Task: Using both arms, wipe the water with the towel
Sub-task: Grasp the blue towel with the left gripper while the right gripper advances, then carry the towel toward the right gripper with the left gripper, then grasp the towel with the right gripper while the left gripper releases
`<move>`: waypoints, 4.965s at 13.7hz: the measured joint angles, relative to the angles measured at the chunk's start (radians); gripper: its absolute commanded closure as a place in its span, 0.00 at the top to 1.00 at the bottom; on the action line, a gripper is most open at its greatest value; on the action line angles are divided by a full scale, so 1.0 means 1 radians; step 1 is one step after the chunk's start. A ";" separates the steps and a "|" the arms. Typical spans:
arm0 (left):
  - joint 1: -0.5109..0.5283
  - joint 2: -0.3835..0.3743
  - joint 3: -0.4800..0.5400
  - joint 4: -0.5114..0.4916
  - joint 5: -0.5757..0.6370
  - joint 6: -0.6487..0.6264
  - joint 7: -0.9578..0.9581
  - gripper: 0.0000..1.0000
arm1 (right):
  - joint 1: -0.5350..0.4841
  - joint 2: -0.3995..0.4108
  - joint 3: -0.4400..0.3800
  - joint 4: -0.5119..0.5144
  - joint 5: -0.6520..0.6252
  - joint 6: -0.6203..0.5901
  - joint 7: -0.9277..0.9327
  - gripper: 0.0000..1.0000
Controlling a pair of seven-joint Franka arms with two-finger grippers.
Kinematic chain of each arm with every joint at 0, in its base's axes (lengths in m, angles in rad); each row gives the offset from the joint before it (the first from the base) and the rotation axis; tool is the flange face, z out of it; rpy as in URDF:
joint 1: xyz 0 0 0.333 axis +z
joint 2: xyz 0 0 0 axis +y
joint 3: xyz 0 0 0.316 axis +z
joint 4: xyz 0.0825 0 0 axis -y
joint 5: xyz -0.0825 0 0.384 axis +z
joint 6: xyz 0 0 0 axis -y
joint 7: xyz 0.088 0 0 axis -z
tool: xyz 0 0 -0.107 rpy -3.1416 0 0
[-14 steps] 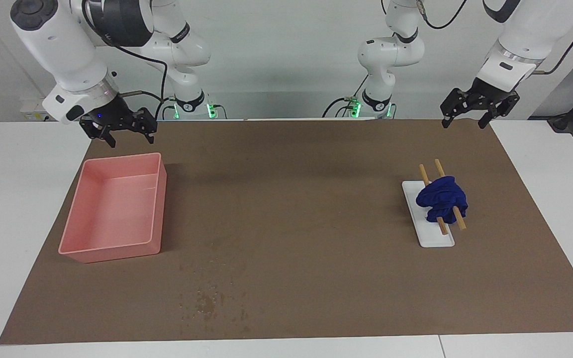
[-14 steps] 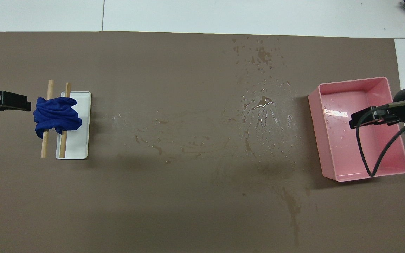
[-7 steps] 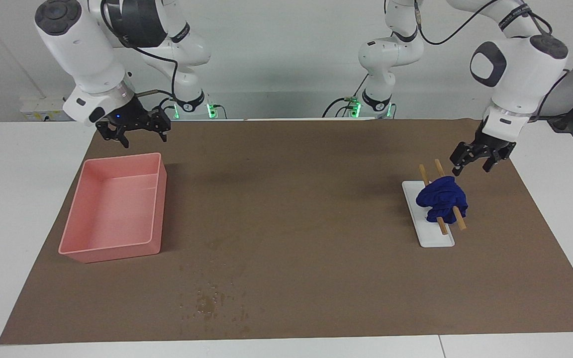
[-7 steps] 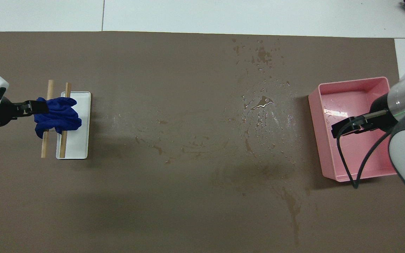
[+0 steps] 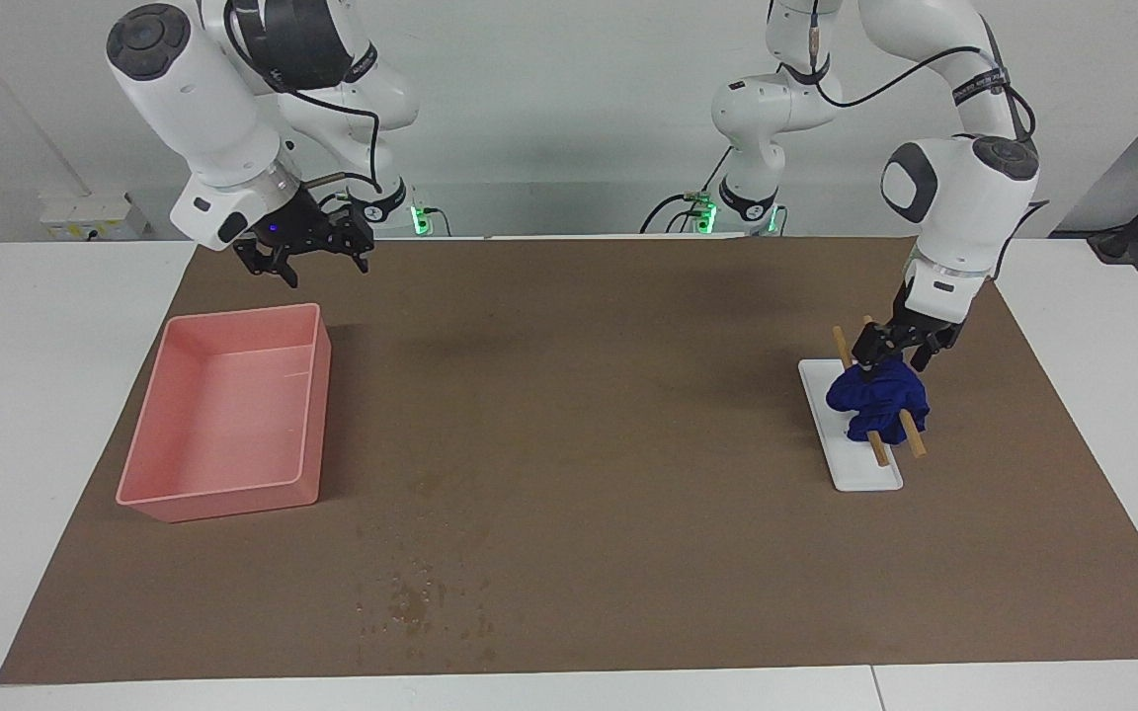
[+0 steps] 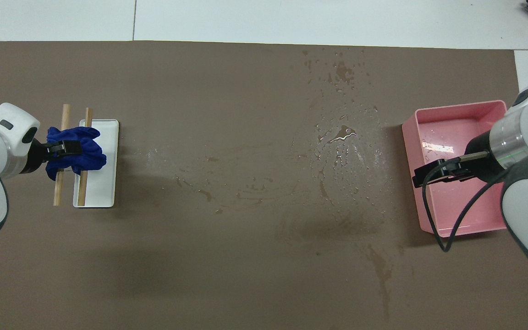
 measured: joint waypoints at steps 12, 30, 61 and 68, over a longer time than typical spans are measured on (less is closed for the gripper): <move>0.004 0.006 0.004 0.083 -0.001 -0.089 -0.006 0.00 | 0.058 -0.013 0.002 -0.108 0.352 0.175 0.489 1.00; -0.181 -0.069 -0.209 0.228 -0.512 -0.179 -1.540 0.00 | 0.122 -0.051 0.002 -0.252 0.677 0.448 0.917 1.00; -0.504 -0.097 -0.221 0.091 -0.516 0.241 -1.826 0.00 | 0.349 0.006 0.000 -0.329 0.862 0.816 1.083 0.00; -0.510 -0.097 -0.220 0.090 -0.516 0.249 -1.831 0.11 | 0.348 0.006 -0.003 -0.334 0.862 0.811 1.038 0.00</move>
